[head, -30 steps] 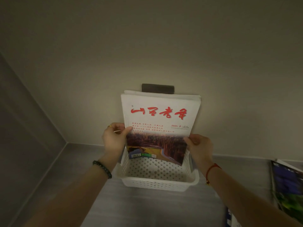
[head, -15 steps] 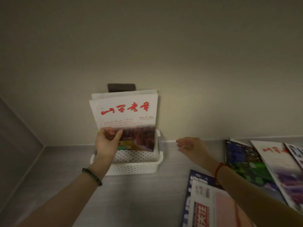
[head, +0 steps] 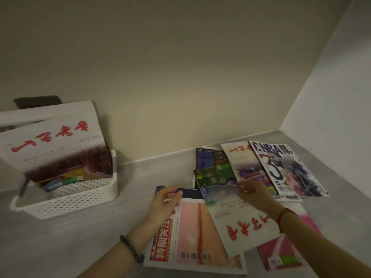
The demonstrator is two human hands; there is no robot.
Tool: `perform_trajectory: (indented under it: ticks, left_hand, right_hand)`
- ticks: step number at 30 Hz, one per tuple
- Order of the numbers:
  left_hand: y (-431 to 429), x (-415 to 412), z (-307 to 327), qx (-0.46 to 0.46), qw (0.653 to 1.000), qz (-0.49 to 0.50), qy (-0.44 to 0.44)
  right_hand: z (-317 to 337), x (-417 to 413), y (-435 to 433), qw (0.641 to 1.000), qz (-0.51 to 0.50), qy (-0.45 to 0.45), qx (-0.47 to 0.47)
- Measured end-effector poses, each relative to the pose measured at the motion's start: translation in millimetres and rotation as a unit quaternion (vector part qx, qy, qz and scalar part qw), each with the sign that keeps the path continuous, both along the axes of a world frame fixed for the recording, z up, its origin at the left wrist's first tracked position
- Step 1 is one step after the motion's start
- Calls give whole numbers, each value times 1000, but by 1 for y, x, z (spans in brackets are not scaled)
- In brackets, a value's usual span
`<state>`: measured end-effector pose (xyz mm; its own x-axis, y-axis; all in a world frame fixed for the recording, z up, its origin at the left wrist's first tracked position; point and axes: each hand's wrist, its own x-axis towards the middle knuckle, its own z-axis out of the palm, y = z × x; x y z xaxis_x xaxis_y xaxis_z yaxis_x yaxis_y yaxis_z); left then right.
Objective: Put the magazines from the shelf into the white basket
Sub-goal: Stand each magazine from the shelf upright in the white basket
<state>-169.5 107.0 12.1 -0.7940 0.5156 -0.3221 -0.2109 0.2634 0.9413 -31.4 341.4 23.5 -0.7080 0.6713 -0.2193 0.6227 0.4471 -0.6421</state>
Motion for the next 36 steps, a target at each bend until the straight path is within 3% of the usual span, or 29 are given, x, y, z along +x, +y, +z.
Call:
perform_trajectory:
  ticks: [8, 11, 14, 18, 25, 27, 31, 33, 36]
  left_hand:
    - [58, 35, -13, -30, 999, -7, -38]
    - [68, 35, -18, -41, 998, 8, -49]
    - [70, 31, -25, -38, 997, 35, -55]
    - [77, 28, -35, -31, 995, 67, -70]
    - [110, 41, -37, 13, 990, 54, -129]
    - [118, 44, -38, 3, 991, 41, -126]
    - [137, 51, -29, -2, 990, -34, -139]
    - [146, 56, -21, 28, 980, -66, -188]
    - [161, 64, -5, 40, 957, -114, -262]
  right_hand:
    - [-37, 44, 58, 997, -77, 6, -4]
    - [-44, 44, 77, 995, -92, 14, 42]
    - [-52, 49, 104, 988, -103, -48, 104]
    - [-59, 52, 128, 987, -53, -110, 100]
    - [-54, 49, 149, 955, 28, -191, 228]
    - [-47, 53, 156, 958, 23, -184, 220]
    - [-21, 55, 143, 986, -59, -35, 150]
    - [-5, 57, 114, 990, -28, -17, 140]
    - [-5, 51, 50, 981, 24, 7, 195]
